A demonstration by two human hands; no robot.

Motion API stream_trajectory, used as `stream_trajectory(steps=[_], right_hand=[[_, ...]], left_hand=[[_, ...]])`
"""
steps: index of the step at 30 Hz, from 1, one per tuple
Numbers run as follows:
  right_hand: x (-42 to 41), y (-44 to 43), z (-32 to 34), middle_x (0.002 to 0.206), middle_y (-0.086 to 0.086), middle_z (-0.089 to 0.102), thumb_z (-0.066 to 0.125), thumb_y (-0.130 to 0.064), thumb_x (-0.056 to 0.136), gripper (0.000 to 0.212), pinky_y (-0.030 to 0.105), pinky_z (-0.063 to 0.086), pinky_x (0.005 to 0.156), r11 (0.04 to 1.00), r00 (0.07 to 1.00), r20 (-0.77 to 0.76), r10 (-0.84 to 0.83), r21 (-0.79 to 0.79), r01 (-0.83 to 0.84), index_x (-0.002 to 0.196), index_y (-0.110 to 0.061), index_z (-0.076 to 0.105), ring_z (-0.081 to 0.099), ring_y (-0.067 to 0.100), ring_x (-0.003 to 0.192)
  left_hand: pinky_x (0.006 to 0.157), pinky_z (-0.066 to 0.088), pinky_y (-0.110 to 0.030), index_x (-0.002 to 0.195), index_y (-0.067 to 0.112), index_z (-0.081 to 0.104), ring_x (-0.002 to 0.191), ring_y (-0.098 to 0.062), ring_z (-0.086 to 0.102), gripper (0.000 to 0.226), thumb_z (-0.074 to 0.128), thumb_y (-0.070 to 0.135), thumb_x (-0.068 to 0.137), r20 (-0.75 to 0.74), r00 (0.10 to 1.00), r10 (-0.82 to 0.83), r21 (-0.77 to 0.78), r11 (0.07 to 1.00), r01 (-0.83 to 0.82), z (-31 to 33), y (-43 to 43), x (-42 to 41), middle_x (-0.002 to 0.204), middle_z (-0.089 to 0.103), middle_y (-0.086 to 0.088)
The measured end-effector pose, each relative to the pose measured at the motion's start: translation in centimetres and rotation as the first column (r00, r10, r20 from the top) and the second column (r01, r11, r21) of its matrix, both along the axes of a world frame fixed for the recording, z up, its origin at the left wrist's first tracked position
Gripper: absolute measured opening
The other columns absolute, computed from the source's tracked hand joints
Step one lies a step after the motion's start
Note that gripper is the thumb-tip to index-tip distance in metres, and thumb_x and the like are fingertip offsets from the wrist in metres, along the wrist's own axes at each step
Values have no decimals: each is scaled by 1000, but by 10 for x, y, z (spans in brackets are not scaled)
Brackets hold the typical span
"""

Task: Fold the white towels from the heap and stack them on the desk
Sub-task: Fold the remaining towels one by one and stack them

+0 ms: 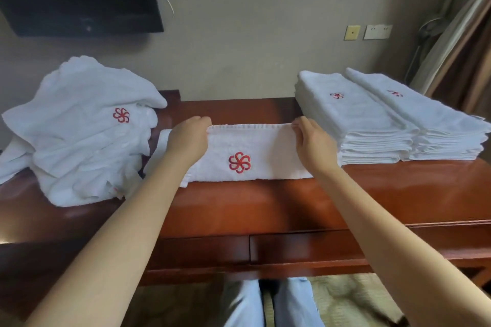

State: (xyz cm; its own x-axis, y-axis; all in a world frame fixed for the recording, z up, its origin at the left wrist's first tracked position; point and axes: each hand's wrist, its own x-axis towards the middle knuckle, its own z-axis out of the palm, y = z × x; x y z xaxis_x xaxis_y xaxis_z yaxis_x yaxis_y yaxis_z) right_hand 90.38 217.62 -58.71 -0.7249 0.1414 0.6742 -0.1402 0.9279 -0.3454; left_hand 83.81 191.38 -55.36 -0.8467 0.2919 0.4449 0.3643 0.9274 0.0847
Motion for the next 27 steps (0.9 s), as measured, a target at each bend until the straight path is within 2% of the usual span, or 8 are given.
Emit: stream_trajectory(steps=[3, 8, 13, 15, 17, 19, 22, 27], right_hand=[[-48, 13, 14, 100, 8, 63, 41, -17, 101, 22, 35, 43, 57, 994, 998, 53, 16, 104, -22, 107, -8, 60, 58, 35, 77], [-119, 30, 13, 96, 7, 63, 41, -21, 100, 19, 32, 40, 55, 981, 982, 189, 20, 185, -56, 102, -10, 57, 56, 32, 77], [-165, 36, -9, 98, 6, 61, 44, -16, 96, 17, 32, 41, 62, 965, 932, 360, 50, 223, -138, 97, -9, 60, 57, 30, 88], [-173, 38, -24, 104, 5, 61, 44, -17, 97, 19, 31, 38, 66, 947, 908, 413, 65, 262, -186, 101, -10, 61, 57, 29, 96], [-176, 39, -38, 109, 4, 60, 45, -21, 98, 20, 31, 34, 70, 945, 903, 425, 60, 267, -188, 106, -11, 61, 54, 28, 103], [-176, 40, -45, 107, 4, 60, 47, -23, 98, 20, 32, 36, 72, 957, 921, 386, 49, 246, -154, 106, -12, 61, 53, 25, 102], [-176, 39, -47, 103, 3, 58, 47, -25, 98, 19, 33, 43, 70, 966, 929, 369, 33, 227, -124, 102, -11, 60, 52, 23, 99], [-177, 40, -42, 91, 2, 61, 43, -22, 98, 13, 32, 38, 60, 966, 923, 385, 0, 237, -99, 97, -14, 52, 55, 23, 88]], left_hand=[[49, 21, -29, 81, 12, 45, 72, -26, 48, 18, 44, -5, 86, -7, 1000, -3, -87, 996, 3, 9, 9, -39, 80, 48, -4], [51, 28, -29, 76, 14, 45, 72, -28, 48, 21, 43, -5, 83, 112, 993, 38, -184, 983, -17, 12, 20, -103, 77, 47, -3], [67, 46, -33, 95, 8, 60, 88, -28, 60, 16, 50, -1, 86, 322, 939, 124, -363, 932, 2, -5, 28, -142, 94, 59, -7], [70, 49, -34, 100, 8, 62, 86, -27, 61, 20, 50, -1, 87, 377, 912, 161, -412, 911, 10, -16, 28, -151, 96, 61, -7], [70, 47, -33, 105, 8, 60, 83, -24, 57, 24, 50, -1, 86, 376, 906, 193, -447, 895, -5, -23, 31, -156, 92, 56, -5], [77, 44, -36, 110, 11, 55, 96, -25, 54, 28, 51, -1, 85, 256, 952, 166, -475, 880, -26, -26, 39, -155, 101, 53, -5], [84, 40, -37, 114, 16, 53, 111, -26, 47, 33, 55, 2, 84, 136, 990, 44, -391, 920, 13, -38, 64, -147, 115, 52, -5], [95, 39, -42, 121, 17, 51, 114, -26, 46, 29, 48, 17, 92, 355, 930, 91, -224, 975, -10, -53, 78, -141, 121, 51, -5]])
